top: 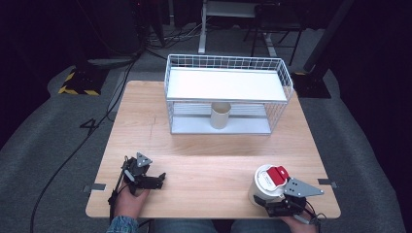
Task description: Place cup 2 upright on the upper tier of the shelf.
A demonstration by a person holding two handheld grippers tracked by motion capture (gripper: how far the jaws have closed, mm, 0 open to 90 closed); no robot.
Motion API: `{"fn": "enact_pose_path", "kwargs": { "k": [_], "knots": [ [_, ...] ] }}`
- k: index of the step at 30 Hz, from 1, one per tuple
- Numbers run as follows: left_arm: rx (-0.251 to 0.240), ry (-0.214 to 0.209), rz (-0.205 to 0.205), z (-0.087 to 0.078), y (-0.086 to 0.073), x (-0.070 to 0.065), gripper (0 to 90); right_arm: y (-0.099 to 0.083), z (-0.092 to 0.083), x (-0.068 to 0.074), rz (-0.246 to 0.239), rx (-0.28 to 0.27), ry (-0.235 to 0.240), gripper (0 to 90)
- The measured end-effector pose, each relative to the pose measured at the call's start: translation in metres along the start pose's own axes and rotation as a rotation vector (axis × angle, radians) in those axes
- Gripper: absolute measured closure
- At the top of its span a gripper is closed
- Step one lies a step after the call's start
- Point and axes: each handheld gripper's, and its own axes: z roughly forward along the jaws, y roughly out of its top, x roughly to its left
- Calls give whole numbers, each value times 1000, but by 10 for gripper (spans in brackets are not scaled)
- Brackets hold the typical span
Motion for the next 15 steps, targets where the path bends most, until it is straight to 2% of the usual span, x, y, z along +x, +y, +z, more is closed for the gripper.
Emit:
{"fn": "enact_pose_path", "kwargs": {
  "k": [5, 9, 15],
  "knots": [
    [0, 1, -2, 0, 0, 0, 4, 1, 0, 0, 0, -3, 11, 140],
    [0, 1, -1, 0, 0, 0, 4, 4, -1, 2, -24, -14, 4, 141],
    [0, 1, -2, 0, 0, 0, 4, 12, -3, 1, -24, -35, 9, 142]
  ]
}}
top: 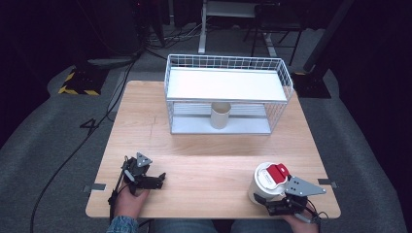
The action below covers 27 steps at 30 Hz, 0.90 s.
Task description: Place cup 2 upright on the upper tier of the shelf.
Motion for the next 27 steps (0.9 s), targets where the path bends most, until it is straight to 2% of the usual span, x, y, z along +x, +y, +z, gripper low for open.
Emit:
{"fn": "enact_pose_path", "kwargs": {
  "k": [12, 21, 27],
  "knots": [
    [0, 0, 0, 0, 0, 0, 4, 23, -4, -7, -17, -9, -5, 143],
    [0, 0, 0, 0, 0, 0, 4, 40, -8, -19, 1, -31, -6, 143],
    [1, -2, 3, 0, 0, 0, 4, 54, -9, -25, -12, -46, -7, 143]
  ]
}}
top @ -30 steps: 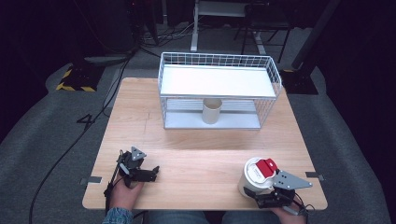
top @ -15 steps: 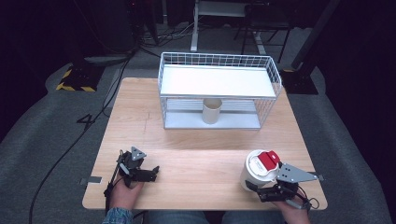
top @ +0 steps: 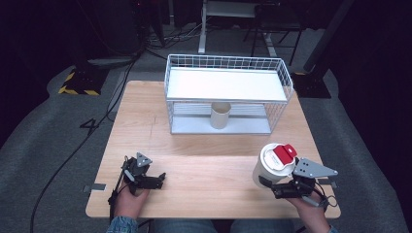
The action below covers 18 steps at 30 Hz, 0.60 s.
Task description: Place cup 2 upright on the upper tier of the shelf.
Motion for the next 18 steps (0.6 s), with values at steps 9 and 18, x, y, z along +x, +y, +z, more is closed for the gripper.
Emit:
{"fn": "enact_pose_path", "kwargs": {
  "k": [9, 18],
  "knots": [
    [0, 2, -2, 0, 0, 0, 4, 24, 1, -13, 0, -18, 7, 143],
    [-1, 2, -2, 0, 0, 0, 4, 49, 2, -29, 1, -34, -1, 144]
  ]
}}
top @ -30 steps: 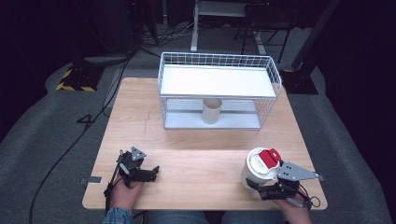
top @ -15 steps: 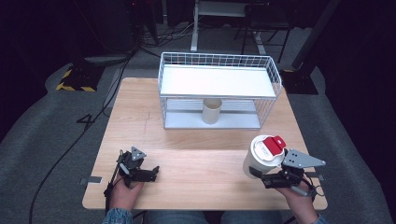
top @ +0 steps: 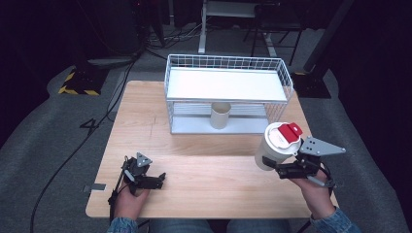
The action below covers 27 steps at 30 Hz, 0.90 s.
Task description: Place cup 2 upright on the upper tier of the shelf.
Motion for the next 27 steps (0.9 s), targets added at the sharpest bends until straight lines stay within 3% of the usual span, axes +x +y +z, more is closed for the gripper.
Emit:
{"fn": "enact_pose_path", "kwargs": {
  "k": [14, 27],
  "knots": [
    [0, 0, 0, 0, 0, 0, 4, 41, 12, -17, -32, 0, -19, 144],
    [2, -1, 3, 0, 0, 0, 4, 84, 27, -34, -34, -12, -31, 144]
  ]
}}
